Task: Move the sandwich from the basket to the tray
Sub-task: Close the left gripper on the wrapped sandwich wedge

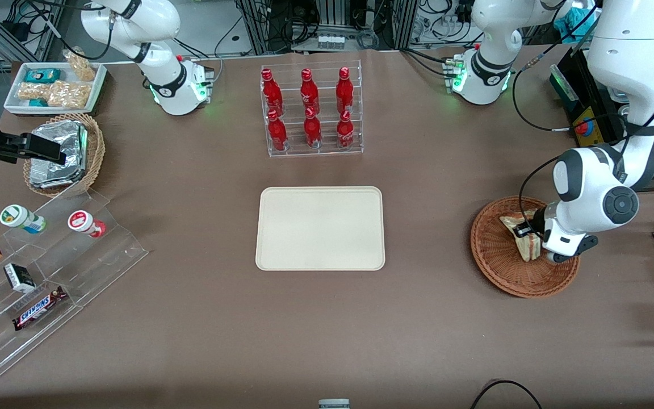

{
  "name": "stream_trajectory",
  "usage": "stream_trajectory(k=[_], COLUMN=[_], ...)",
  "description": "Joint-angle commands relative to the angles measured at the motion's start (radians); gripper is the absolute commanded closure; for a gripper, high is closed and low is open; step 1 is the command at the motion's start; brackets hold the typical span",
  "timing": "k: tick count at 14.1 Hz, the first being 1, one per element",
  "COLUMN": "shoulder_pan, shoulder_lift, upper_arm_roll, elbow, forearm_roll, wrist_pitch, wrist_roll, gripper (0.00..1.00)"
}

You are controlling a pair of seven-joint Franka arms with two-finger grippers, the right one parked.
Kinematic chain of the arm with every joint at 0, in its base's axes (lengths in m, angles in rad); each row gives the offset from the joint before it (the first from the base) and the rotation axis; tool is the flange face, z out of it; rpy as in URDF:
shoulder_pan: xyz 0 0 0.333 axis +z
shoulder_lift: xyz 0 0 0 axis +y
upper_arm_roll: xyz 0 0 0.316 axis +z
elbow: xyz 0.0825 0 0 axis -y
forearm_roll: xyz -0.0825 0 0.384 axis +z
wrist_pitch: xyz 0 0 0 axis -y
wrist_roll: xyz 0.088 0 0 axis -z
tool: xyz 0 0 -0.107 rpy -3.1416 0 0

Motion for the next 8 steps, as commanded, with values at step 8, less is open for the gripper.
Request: stream_trajectory(k=[8], shoulder_pan=[-0.181], shoulder_lift=[-0.083], upper_arm_roll=[-0.057], elbow=[0.233], forearm_roll=[0.000], wrist_pitch=[-0.461], wrist_roll=[-0.009], gripper=[0.81])
